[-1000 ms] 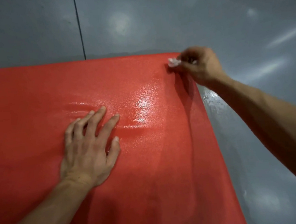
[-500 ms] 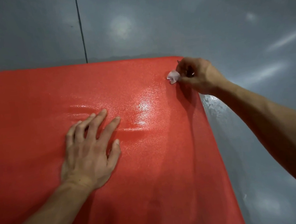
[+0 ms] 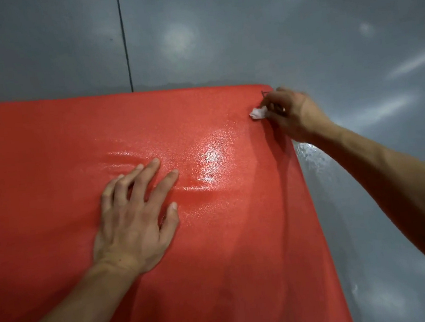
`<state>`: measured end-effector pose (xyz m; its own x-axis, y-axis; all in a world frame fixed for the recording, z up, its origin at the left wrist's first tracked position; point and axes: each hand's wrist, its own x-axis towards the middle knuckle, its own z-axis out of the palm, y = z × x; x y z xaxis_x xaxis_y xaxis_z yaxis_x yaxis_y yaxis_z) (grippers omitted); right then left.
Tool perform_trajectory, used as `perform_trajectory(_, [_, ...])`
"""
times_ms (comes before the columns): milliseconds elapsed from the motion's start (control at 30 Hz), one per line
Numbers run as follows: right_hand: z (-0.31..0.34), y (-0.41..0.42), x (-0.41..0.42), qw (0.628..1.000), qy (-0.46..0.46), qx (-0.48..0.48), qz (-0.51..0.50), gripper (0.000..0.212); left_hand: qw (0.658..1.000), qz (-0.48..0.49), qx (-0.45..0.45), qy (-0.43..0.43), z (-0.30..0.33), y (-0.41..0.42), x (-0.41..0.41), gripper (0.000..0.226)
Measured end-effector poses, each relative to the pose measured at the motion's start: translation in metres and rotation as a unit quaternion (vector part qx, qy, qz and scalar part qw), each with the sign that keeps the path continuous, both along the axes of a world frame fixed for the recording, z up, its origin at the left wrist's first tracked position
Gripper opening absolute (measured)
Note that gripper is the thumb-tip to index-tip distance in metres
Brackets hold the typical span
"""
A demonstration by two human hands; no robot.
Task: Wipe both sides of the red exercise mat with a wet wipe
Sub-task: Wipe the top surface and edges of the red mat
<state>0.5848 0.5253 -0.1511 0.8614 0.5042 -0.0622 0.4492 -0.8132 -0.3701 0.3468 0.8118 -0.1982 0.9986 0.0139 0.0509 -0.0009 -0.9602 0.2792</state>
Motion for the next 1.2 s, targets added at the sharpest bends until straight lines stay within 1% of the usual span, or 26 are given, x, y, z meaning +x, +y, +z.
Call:
perform_trajectory(67, [0.001, -0.015, -0.017, 1.0, -0.001, -0.012, 0.02, 0.019, 1.0, -0.002, -0.001, 0.002, 0.0, -0.001, 0.0, 0.055])
perform_trajectory(100, [0.0, -0.016, -0.019, 1.0, -0.008, -0.009, 0.024, 0.019, 1.0, 0.001, -0.002, 0.002, 0.0, -0.001, 0.0, 0.056])
perform_trajectory(200, [-0.004, -0.006, -0.009, 1.0, -0.028, 0.008, -0.004, 0.032, 1.0, -0.003, -0.003, -0.003, 0.0, -0.001, -0.001, 0.055])
perform_trajectory(233, [-0.005, -0.003, -0.007, 0.999, -0.032, 0.013, -0.008, 0.033, 1.0, -0.004, -0.005, -0.002, 0.0, -0.001, 0.0, 0.055])
perform_trajectory(333, [-0.014, -0.008, -0.014, 0.999, -0.04, 0.01, -0.019, 0.015, 1.0, -0.001, -0.003, -0.006, 0.0, 0.0, 0.0, 0.055])
perform_trajectory(367, [-0.014, -0.01, -0.015, 0.999, -0.041, 0.009, -0.017, 0.013, 1.0, 0.0, -0.003, -0.006, 0.0, 0.0, 0.0, 0.055])
perform_trajectory(433, [-0.012, -0.006, -0.007, 0.999, -0.041, 0.018, -0.017, 0.02, 1.0, -0.003, -0.002, -0.006, 0.0, 0.0, 0.0, 0.055])
perform_trajectory(500, [-0.011, 0.013, 0.019, 0.998, -0.052, 0.022, -0.032, 0.031, 1.0, -0.003, 0.0, -0.003, 0.0, 0.0, 0.001, 0.055])
perform_trajectory(533, [-0.01, 0.024, 0.031, 0.998, -0.053, 0.016, -0.041, 0.034, 1.0, -0.003, 0.0, -0.003, 0.0, -0.001, 0.0, 0.056])
perform_trajectory(600, [-0.008, 0.034, 0.041, 0.999, -0.035, 0.003, -0.038, 0.034, 1.0, -0.003, 0.0, -0.005, 0.0, -0.001, -0.001, 0.056])
perform_trajectory(667, [-0.005, 0.02, 0.021, 1.0, -0.002, 0.004, -0.021, 0.031, 1.0, -0.003, -0.006, -0.011, 0.0, -0.001, 0.0, 0.056])
perform_trajectory(700, [-0.001, 0.006, 0.004, 1.0, 0.023, 0.005, -0.011, 0.026, 1.0, -0.003, -0.007, -0.014, 0.0, 0.0, 0.0, 0.056])
perform_trajectory(767, [0.009, -0.024, -0.033, 0.997, 0.081, -0.008, 0.018, 0.01, 1.0, -0.003, -0.006, -0.012, 0.001, -0.001, 0.0, 0.056])
perform_trajectory(800, [0.013, -0.031, -0.042, 0.994, 0.1, -0.016, 0.04, 0.005, 1.0, 0.0, -0.005, -0.01, 0.001, 0.0, 0.0, 0.056])
perform_trajectory(833, [0.014, -0.033, -0.039, 0.994, 0.101, -0.016, 0.048, 0.004, 1.0, 0.001, -0.004, -0.008, 0.001, 0.001, 0.0, 0.056])
perform_trajectory(933, [0.007, -0.007, 0.005, 0.999, 0.045, 0.01, -0.004, 0.012, 1.0, -0.003, -0.002, -0.002, 0.0, -0.001, 0.0, 0.056])
perform_trajectory(1000, [0.002, 0.012, 0.025, 1.0, 0.008, -0.002, -0.026, 0.017, 1.0, -0.001, 0.001, -0.005, 0.001, 0.0, 0.0, 0.056])
perform_trajectory(1033, [0.0, 0.012, 0.024, 1.0, 0.005, 0.001, -0.031, 0.019, 1.0, -0.003, 0.001, -0.006, 0.0, 0.0, 0.0, 0.056])
perform_trajectory(1133, [0.007, -0.019, -0.028, 0.997, 0.067, 0.023, -0.028, 0.026, 1.0, -0.001, -0.012, -0.012, 0.0, -0.002, 0.0, 0.055])
perform_trajectory(1200, [0.021, -0.04, -0.073, 0.993, 0.12, 0.019, 0.009, 0.029, 1.0, 0.003, -0.009, -0.013, 0.001, -0.001, 0.0, 0.055])
